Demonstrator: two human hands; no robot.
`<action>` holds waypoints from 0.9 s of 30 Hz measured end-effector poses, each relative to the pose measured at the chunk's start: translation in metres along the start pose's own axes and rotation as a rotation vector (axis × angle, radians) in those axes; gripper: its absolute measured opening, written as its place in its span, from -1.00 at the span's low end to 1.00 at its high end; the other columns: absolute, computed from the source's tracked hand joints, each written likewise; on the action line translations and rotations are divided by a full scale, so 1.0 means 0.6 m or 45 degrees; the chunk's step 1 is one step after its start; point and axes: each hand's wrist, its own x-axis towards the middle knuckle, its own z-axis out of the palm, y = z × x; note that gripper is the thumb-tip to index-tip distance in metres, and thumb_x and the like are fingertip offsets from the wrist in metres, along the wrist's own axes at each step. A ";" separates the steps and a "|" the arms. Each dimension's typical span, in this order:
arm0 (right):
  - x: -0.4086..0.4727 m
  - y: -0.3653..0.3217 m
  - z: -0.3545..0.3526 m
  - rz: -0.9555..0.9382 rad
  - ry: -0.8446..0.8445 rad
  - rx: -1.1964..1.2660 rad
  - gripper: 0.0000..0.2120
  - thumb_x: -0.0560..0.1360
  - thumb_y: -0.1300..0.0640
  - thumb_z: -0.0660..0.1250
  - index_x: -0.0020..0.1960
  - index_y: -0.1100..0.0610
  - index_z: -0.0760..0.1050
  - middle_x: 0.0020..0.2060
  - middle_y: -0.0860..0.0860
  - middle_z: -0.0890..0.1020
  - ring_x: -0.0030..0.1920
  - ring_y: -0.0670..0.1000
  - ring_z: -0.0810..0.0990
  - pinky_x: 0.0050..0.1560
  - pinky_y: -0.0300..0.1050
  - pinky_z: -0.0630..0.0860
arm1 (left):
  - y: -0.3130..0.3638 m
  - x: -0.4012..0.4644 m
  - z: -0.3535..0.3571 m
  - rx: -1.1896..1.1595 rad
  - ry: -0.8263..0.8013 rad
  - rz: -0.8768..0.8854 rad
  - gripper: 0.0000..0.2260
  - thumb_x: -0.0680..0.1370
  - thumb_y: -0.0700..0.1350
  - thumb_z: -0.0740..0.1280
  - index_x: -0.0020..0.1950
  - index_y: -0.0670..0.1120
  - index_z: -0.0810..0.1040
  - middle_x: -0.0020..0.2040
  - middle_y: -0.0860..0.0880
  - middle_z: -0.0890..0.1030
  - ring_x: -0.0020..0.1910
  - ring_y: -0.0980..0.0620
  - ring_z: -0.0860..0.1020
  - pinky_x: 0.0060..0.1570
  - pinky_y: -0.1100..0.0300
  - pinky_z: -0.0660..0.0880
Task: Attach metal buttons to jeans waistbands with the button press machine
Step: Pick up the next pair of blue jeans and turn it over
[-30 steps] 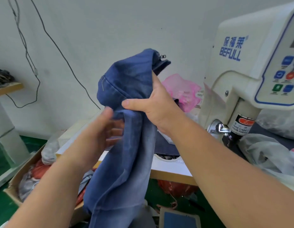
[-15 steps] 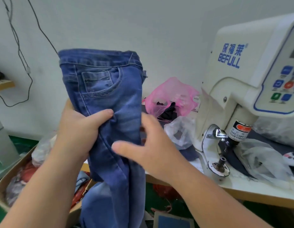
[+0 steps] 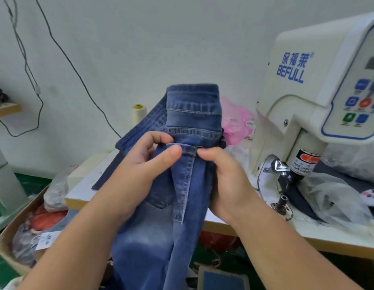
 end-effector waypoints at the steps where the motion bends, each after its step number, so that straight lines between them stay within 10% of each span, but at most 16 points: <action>1: 0.000 0.004 -0.003 0.006 0.037 0.055 -0.73 0.35 0.10 0.33 -0.04 0.11 0.72 -0.05 0.12 0.71 -0.06 0.08 0.70 -0.02 -0.06 0.62 | -0.001 0.002 -0.002 -0.023 0.044 -0.004 -0.86 0.40 0.01 0.49 -0.09 0.12 0.59 -0.02 -0.01 0.70 -0.09 0.00 0.68 -0.20 0.19 0.59; 6: -0.003 0.009 -0.031 -0.015 0.182 0.197 -0.74 0.46 0.12 0.25 -0.20 0.12 0.72 -0.17 0.15 0.71 -0.16 0.12 0.71 -0.20 -0.06 0.65 | 0.004 0.008 -0.017 -0.073 0.212 0.063 -0.85 0.40 -0.13 0.45 -0.10 0.10 0.62 -0.05 -0.04 0.71 -0.14 -0.01 0.69 -0.23 0.17 0.61; 13: -0.008 0.052 0.014 -0.038 -0.110 -0.317 -0.20 0.21 0.05 0.60 0.40 0.12 0.41 0.23 0.10 0.64 0.23 0.10 0.62 0.29 0.16 0.51 | 0.004 0.029 0.028 -0.159 0.171 0.109 -0.83 0.42 -0.16 0.39 -0.09 0.12 0.64 -0.17 -0.04 0.68 -0.25 0.02 0.67 -0.33 0.18 0.59; 18: 0.058 0.019 0.027 -0.242 0.217 -0.221 -0.69 0.40 0.45 0.42 0.12 0.27 0.62 -0.01 0.22 0.71 0.01 0.19 0.70 0.11 0.12 0.62 | 0.006 0.048 -0.016 0.255 0.174 0.147 -0.44 0.37 0.11 0.46 0.35 0.22 0.42 0.04 0.09 0.69 0.05 0.11 0.66 0.04 0.18 0.54; 22: 0.116 -0.027 0.026 -0.189 0.175 -0.049 -0.69 0.46 0.37 0.39 0.20 0.38 0.55 -0.11 0.18 0.68 -0.12 0.13 0.69 -0.06 -0.03 0.65 | -0.044 0.016 -0.049 0.750 0.197 -0.155 0.02 0.05 0.44 0.55 0.45 0.34 0.24 0.30 0.34 0.50 0.27 0.32 0.48 0.15 0.23 0.44; 27: 0.175 -0.027 0.037 -0.087 0.083 -0.260 -0.49 0.51 0.15 0.45 0.40 0.26 0.42 0.22 0.16 0.61 0.16 0.12 0.62 0.25 0.06 0.55 | -0.093 0.059 -0.055 0.840 0.515 -0.185 -0.80 0.28 -0.02 0.47 -0.17 -0.02 0.56 -0.40 0.15 0.62 -0.45 0.23 0.55 -0.53 0.37 0.43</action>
